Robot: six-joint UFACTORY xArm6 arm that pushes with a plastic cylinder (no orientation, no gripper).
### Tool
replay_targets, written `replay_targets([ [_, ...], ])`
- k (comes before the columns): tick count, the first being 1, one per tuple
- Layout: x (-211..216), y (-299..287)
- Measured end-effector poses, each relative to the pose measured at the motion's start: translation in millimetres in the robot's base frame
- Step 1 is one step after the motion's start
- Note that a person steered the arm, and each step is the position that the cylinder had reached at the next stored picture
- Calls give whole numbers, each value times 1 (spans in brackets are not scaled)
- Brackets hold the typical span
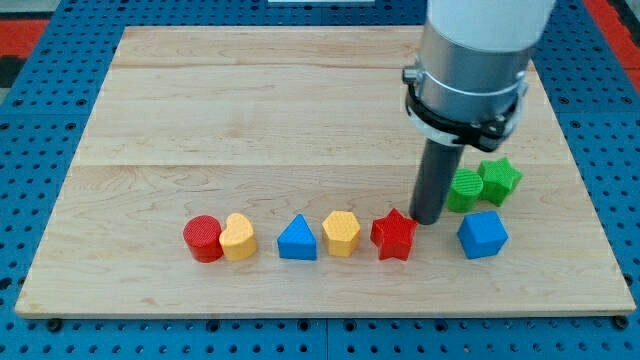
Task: Place the red star to the top right of the board
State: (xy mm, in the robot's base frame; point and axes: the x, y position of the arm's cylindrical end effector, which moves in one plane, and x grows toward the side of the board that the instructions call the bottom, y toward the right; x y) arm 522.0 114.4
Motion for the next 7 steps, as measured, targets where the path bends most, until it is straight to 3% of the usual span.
replay_targets([
  [4, 4, 8],
  [7, 56, -67],
])
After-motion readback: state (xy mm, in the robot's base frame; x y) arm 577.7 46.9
